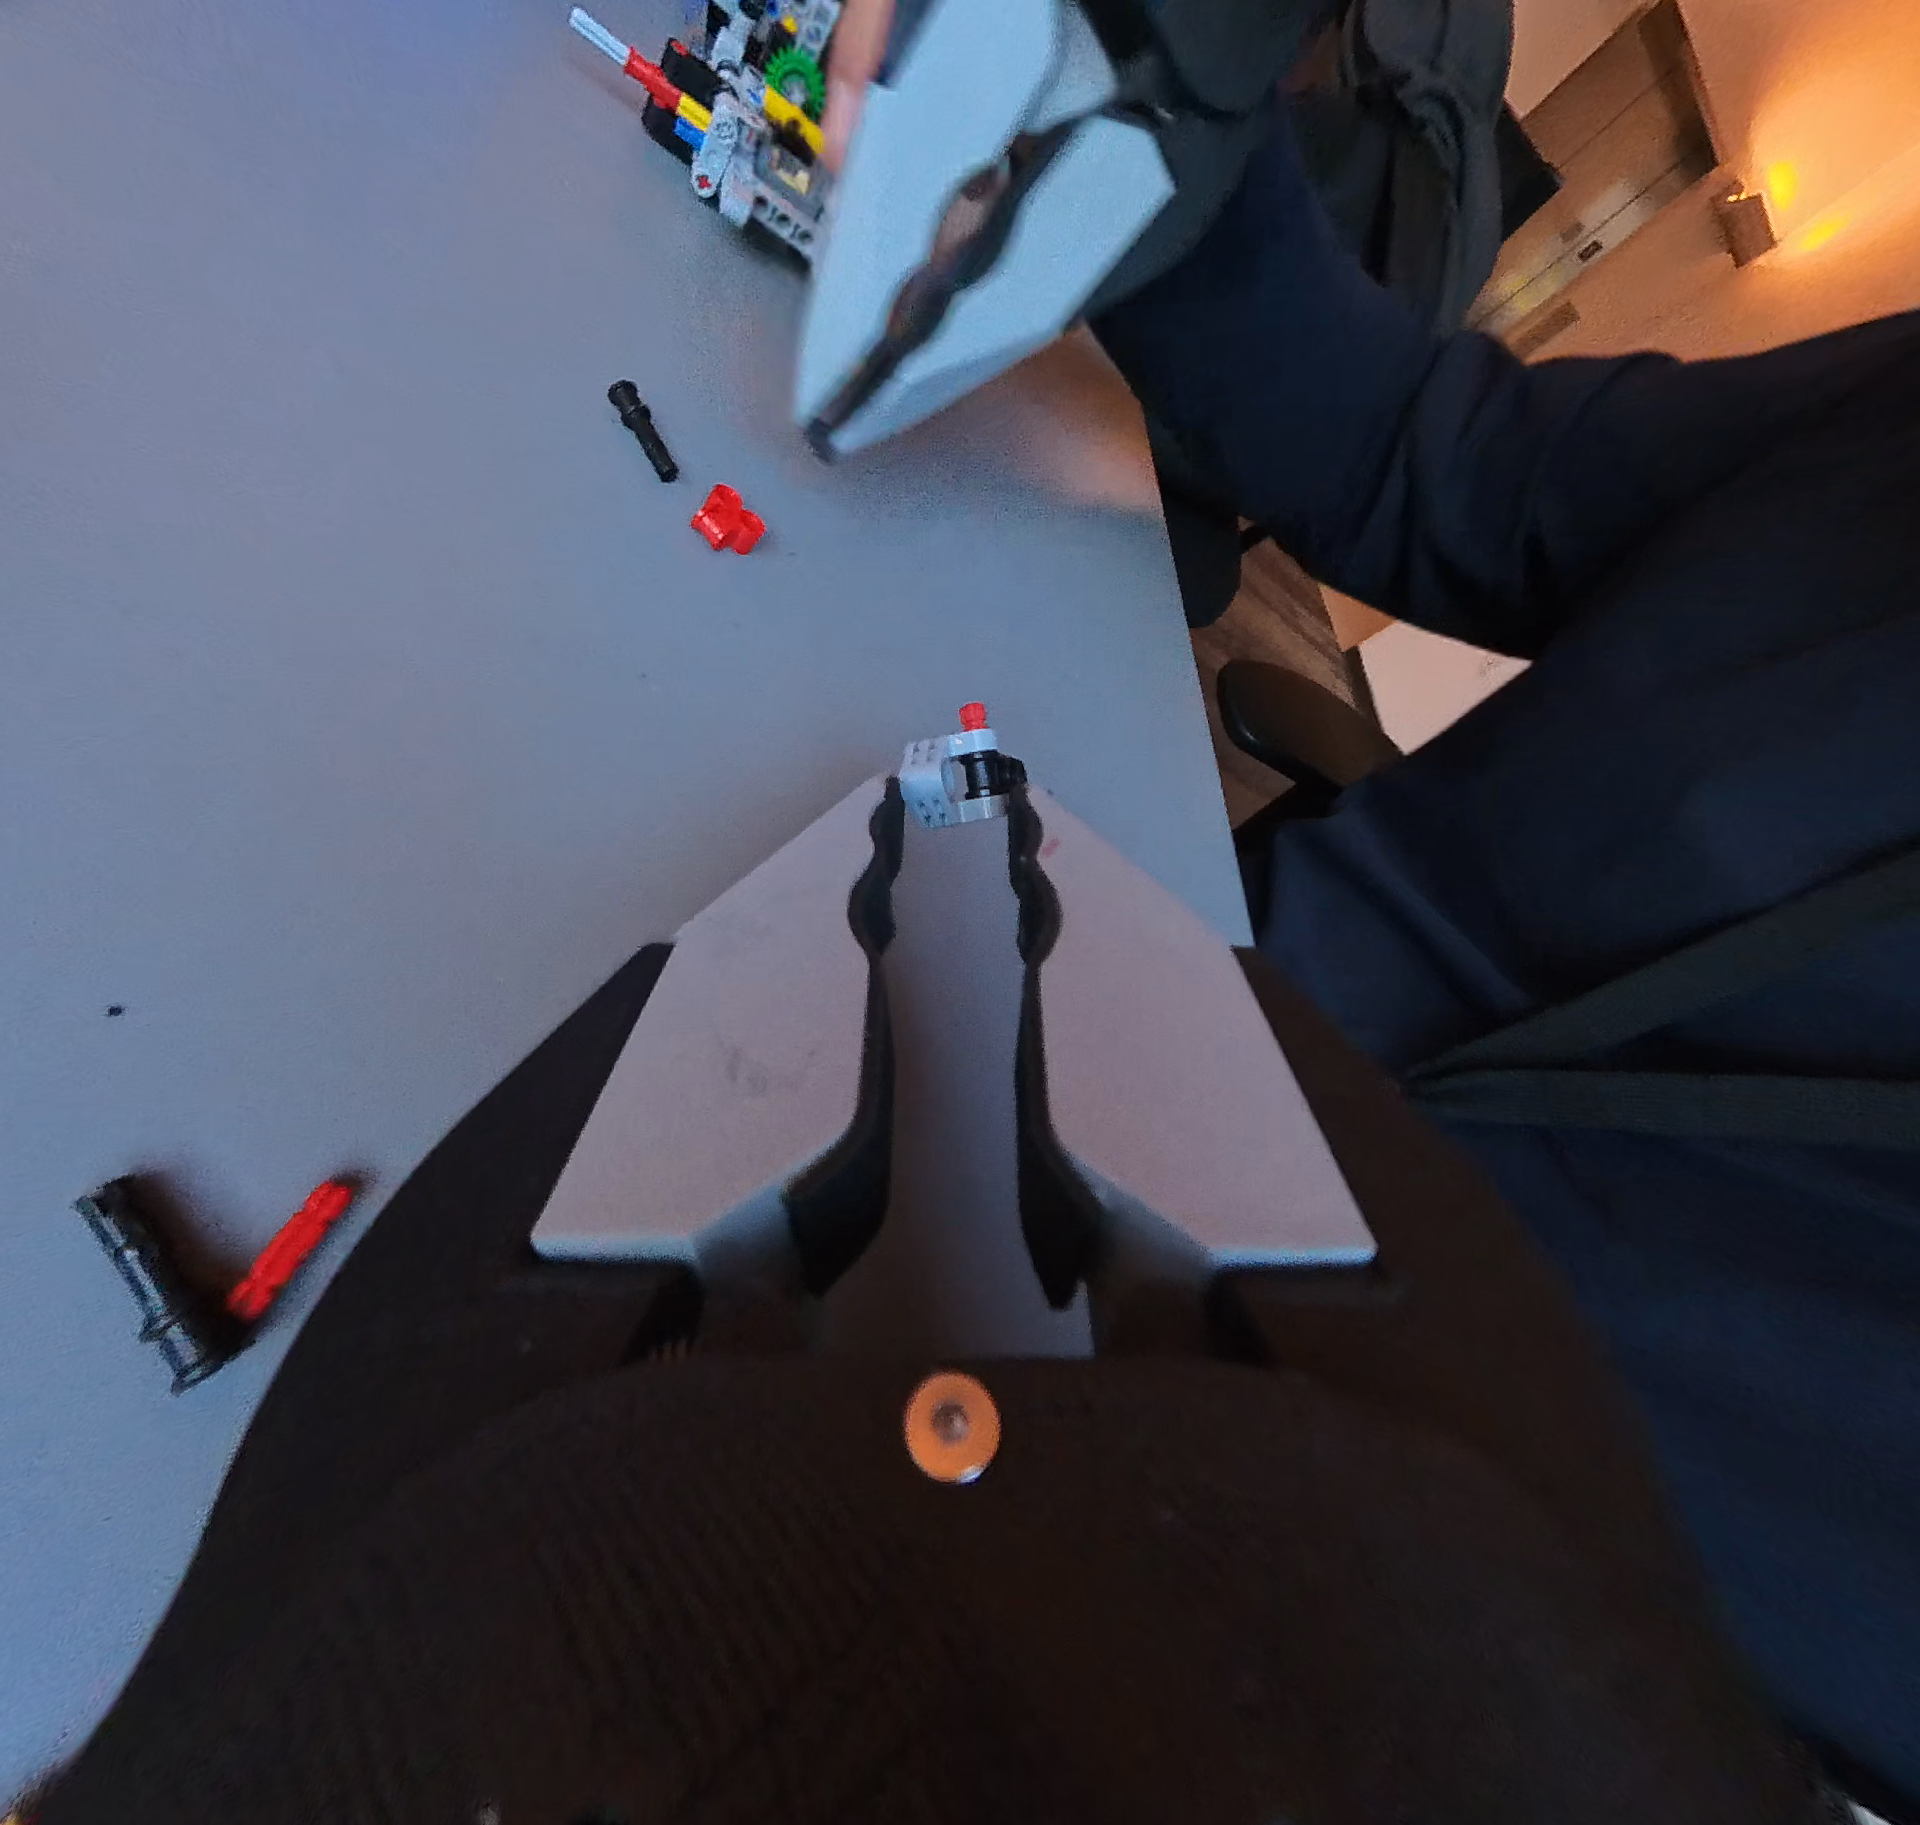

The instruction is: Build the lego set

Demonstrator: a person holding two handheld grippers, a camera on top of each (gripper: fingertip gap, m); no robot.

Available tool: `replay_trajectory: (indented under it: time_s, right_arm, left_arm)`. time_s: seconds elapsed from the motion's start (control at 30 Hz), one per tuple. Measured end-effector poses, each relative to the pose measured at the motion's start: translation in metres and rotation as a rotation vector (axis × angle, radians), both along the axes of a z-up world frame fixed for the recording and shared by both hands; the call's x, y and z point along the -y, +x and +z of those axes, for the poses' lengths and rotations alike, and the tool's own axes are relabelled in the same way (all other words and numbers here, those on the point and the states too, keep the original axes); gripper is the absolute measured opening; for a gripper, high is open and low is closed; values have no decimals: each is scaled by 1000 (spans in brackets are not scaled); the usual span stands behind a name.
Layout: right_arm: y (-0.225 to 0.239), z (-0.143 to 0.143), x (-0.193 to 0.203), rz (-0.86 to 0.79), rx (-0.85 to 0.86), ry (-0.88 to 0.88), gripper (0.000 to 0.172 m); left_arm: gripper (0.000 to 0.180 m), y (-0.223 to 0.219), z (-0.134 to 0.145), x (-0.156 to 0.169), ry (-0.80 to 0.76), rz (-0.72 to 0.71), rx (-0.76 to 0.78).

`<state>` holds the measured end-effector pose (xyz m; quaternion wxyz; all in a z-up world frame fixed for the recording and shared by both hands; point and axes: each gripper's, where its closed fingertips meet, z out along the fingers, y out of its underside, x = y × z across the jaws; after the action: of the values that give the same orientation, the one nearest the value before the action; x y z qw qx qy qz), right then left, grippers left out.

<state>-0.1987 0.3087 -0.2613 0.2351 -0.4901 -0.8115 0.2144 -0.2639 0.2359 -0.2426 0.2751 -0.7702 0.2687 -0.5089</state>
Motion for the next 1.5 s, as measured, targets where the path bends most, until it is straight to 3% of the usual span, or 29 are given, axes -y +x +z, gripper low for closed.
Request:
replay_trajectory:
  time_s: [0.13, 0.3, 0.57, 0.63, 0.73, 0.87, 0.97, 1.1, 1.2, 1.37, 1.5]
  right_arm:
    - [-25, 3, 42, 28, -119, -87, 0]
    - [-30, -9, 76, 67, -48, -323, 0]
    - [-22, -23, 90, 90, 0, -326, 0]
    - [-19, -23, 90, 85, -3, -317, 0]
    - [-18, -22, 85, 61, -15, -317, 0]
    - [-19, -22, 85, 42, -23, -342, 0]
    - [-20, -23, 86, 42, -24, -334, 0]
    - [-20, -23, 87, 24, -13, -349, 1]
    - [-21, -23, 87, 6, -3, -379, 1]
    - [-20, -23, 88, 7, 9, -398, 1]
    - [-20, -23, 88, 6, 8, -387, 1]
  left_arm:
    - [18, 2, -4, 11, -13, -56, -24]
    - [18, 4, -24, 31, -192, -170, -83]
    - [19, 18, -31, 36, -396, -312, -181]
    - [22, 16, -31, 33, -358, -295, -238]
    - [47, 9, -22, 22, -216, -203, -321]
    - [57, 1, -14, 25, -39, -121, -476]
    - [60, 11, -22, 33, 62, -135, -587]
    - [54, 10, -39, 25, 253, -197, -774]
    - [47, 10, -43, 23, 389, -293, -832]
    - [51, 12, -45, 28, 390, -383, -819]
    - [34, 15, -45, 24, 414, -404, -792]
